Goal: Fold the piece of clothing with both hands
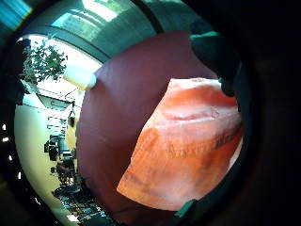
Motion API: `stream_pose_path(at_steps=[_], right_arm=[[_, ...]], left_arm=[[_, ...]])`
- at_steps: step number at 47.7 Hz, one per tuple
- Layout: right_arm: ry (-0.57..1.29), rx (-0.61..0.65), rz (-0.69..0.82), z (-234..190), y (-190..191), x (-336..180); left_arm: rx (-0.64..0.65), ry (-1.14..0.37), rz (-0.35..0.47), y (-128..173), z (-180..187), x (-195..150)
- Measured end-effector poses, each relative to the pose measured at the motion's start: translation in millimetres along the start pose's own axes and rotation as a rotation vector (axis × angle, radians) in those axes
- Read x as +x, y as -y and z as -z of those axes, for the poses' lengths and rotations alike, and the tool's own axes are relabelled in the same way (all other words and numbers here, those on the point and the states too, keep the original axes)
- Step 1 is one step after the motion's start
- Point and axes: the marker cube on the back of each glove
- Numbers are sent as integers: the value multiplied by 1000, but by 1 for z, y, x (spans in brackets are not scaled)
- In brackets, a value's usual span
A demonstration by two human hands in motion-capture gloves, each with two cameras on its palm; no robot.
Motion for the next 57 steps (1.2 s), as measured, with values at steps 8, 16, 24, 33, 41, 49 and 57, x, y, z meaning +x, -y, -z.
stream_pose_path(at_steps=[8,16,24,33,41,49,57], right_arm=[[173,121,56,27,7,12],[298,129,7,67,-41,58],[265,-1,-238,39,-86,123],[275,-314,-480,11,-149,163],[657,-274,-462,-6,-141,156],[844,-206,-682,-15,-143,164],[969,-95,-695,-4,-129,149]], left_arm=[[108,-56,34,8,10,-8],[312,-92,57,9,23,-29],[141,-155,-3,-30,3,-11],[-30,-98,-80,-47,-37,7],[-168,-115,-90,-55,-59,11],[-241,-175,-33,-57,-66,5],[-231,-112,-14,-53,-63,0]])
